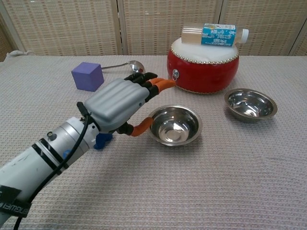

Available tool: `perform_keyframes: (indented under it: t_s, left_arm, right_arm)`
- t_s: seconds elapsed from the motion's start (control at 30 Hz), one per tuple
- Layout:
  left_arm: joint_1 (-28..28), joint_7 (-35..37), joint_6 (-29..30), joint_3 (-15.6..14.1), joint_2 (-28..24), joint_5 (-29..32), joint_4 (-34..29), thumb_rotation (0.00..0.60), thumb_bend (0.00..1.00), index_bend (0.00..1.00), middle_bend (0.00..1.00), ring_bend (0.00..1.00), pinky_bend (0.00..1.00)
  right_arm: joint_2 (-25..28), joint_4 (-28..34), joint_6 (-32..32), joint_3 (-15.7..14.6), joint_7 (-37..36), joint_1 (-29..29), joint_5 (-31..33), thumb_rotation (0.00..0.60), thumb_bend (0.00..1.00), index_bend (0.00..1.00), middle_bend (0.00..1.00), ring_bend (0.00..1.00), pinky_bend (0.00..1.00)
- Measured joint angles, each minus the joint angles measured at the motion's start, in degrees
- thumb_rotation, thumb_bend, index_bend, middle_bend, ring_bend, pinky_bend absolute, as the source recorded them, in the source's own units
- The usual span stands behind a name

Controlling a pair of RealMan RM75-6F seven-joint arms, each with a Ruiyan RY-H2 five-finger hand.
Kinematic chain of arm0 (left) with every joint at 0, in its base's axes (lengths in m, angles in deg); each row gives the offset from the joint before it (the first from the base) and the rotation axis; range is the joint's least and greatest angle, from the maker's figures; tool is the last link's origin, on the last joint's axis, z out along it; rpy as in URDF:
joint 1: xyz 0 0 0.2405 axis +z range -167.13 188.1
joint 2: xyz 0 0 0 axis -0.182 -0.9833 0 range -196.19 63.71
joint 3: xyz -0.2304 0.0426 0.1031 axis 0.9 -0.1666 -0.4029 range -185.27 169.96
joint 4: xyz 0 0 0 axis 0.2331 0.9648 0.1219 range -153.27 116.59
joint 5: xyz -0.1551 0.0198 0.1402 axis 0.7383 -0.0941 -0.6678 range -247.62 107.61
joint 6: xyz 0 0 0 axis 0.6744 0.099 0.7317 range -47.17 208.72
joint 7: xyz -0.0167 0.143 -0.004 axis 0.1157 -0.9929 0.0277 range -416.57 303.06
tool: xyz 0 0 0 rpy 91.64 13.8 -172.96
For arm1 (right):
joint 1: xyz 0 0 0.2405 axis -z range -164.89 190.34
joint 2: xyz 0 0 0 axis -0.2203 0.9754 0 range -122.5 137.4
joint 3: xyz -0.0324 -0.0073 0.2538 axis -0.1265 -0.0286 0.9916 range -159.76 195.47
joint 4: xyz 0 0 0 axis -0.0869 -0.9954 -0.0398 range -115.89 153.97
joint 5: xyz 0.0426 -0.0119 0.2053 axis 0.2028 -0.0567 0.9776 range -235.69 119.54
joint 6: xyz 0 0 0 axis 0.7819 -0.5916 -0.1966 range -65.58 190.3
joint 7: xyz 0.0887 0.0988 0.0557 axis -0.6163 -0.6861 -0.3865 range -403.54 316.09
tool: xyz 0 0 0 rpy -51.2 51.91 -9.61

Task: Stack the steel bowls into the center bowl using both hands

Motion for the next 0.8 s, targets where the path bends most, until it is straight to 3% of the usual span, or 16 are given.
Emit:
perform_keyframes:
  t_s: [0.23,0.37,0.57,0.8]
  left_arm:
    - [1.9,-4.25,-0.08,-1.6,-5.34,0.28,-9.9,0.6,0.44,0.0,0.01,0.0,0.08]
    - [5.92,-6.98,3.0,-4.1,-11.19,0.03,-14.13,0.6,0.44,0.0,0.01,0.0,0.08]
    - [13.46,-5.05,10.15,-6.35,-18.09,1.04,-14.95,0.6,0.44,0.0,0.01,0.0,0.08]
    - [19.07,2.2,13.57,-5.69,-23.22,4.95,-12.94,0.6,0.44,0.0,0.01,0.0,0.08]
  right_arm:
    - [-1.33,-1.04,1.31,0.05,1.9,-0.86,-0.1,0.6,0.09,0.0,0.0,0.0,0.0]
    - [-2.82,-2.47,6.36,0.64,3.31,-3.56,1.26,0.6,0.1,0.0,0.0,0.0,0.0]
    - [-7.95,-8.66,16.93,3.1,7.39,-11.3,4.69,0.6,0.11,0.04,0.0,0.0,0.0]
    - [-17.2,-20.13,25.68,6.37,10.7,-19.25,10.69,0.6,0.14,0.16,0.0,0.0,0.0]
